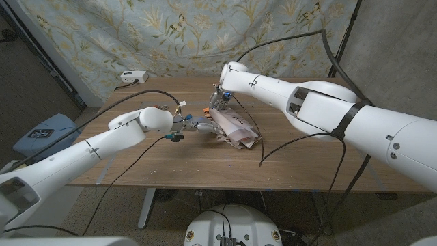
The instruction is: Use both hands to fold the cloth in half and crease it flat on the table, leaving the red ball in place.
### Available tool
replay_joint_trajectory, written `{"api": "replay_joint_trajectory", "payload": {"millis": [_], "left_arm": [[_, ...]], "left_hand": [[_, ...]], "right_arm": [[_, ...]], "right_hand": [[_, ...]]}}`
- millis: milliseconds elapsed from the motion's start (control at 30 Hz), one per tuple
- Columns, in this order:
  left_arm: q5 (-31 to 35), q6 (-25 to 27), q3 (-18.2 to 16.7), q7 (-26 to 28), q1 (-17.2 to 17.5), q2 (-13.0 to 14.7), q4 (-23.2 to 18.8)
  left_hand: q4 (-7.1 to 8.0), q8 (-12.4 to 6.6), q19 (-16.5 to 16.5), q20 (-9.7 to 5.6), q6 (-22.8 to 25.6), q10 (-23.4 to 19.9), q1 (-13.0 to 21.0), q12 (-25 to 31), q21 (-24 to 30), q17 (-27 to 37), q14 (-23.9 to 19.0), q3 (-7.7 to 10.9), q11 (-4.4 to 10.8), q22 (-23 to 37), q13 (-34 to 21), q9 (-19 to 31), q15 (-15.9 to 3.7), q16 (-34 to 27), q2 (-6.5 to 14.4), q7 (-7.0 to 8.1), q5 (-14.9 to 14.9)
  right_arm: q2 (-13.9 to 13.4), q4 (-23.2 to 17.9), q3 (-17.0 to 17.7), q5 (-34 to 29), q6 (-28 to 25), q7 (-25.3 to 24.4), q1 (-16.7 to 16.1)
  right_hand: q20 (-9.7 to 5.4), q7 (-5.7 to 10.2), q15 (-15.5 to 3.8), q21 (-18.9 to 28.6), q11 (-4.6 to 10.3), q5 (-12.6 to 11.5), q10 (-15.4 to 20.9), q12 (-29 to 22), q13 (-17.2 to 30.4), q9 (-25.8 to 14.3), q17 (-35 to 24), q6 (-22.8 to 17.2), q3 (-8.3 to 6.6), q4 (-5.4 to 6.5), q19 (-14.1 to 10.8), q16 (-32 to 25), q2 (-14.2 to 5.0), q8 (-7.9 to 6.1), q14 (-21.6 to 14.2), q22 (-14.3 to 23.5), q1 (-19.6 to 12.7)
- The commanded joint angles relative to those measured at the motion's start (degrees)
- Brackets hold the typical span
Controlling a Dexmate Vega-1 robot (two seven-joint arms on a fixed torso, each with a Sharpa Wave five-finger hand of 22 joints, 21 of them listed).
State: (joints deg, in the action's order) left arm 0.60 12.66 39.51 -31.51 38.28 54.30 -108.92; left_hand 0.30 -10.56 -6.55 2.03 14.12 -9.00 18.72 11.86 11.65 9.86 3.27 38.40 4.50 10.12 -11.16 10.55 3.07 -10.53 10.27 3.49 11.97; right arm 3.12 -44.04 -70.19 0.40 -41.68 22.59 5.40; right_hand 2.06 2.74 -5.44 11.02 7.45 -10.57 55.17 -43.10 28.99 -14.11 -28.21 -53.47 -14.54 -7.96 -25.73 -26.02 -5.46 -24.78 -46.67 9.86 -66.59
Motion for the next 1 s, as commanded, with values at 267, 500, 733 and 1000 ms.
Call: {"api": "replay_joint_trajectory", "payload": {"millis": [267,500,733,1000], "left_arm": [[-3.9,4.5,-3.2,0.8,1.8,4.2,-8.1],[-4.5,5.1,-3.4,0.9,1.9,4.8,-9.1],[-4.4,5.1,-3.1,1.1,1.8,5.0,-9.3],[-4.5,4.6,-3.1,0.7,1.6,5.1,-10.0]], "left_hand": [[-0.11,-0.03,-0.4,0.30,-0.1,0.0,0.3,0.0,-0.1,0.0,0.2,-0.40,-0.37,0.1,0.0,0.1,0.41,0.0,0.0,0.04,-0.3],[-0.08,-0.06,-0.4,0.38,-0.1,-0.1,0.3,0.1,-0.1,0.0,0.2,-0.47,-0.45,0.1,0.0,0.1,0.45,0.0,0.1,0.05,-0.3],[-0.04,-0.09,-0.4,0.45,0.0,-0.1,0.3,0.1,-0.1,0.0,0.2,-0.48,-0.49,0.1,0.0,0.1,0.59,0.0,0.2,0.01,-0.2],[-0.08,-0.11,-0.4,0.45,0.0,-0.1,0.4,0.1,-0.1,0.0,0.1,-0.44,-0.40,0.1,0.0,0.1,0.53,0.0,0.2,0.02,-0.2]], "right_arm": [[-0.4,-0.3,1.1,-0.2,1.4,5.3,0.3],[-3.1,-5.6,2.5,1.3,1.0,6.7,-0.6],[-5.2,-10.9,2.8,2.5,0.4,8.3,-0.8],[-9.0,-20.4,3.1,3.5,-2.7,7.8,-1.6]], "right_hand": [[1.20,-1.87,-3.20,-0.2,-2.48,0.4,-3.8,2.5,-1.8,-0.2,0.9,3.9,1.23,1.46,1.3,2.2,0.53,1.73,2.1,0.0,3.9],[2.73,-3.74,-0.68,-0.1,-4.95,0.4,-6.8,4.5,-3.2,0.1,1.7,8.2,2.61,2.58,1.7,3.6,0.93,4.00,3.7,0.1,7.3],[4.55,-5.82,1.63,-0.1,-7.56,0.1,-9.8,6.4,-4.8,0.7,3.6,11.6,5.26,4.57,2.4,6.1,2.62,6.63,5.5,0.1,13.3],[5.66,-6.67,3.12,-0.1,-9.10,-0.3,-11.3,6.8,-4.8,0.8,3.9,12.4,5.68,4.93,2.5,6.9,2.66,7.43,6.2,0.1,14.6]]}}
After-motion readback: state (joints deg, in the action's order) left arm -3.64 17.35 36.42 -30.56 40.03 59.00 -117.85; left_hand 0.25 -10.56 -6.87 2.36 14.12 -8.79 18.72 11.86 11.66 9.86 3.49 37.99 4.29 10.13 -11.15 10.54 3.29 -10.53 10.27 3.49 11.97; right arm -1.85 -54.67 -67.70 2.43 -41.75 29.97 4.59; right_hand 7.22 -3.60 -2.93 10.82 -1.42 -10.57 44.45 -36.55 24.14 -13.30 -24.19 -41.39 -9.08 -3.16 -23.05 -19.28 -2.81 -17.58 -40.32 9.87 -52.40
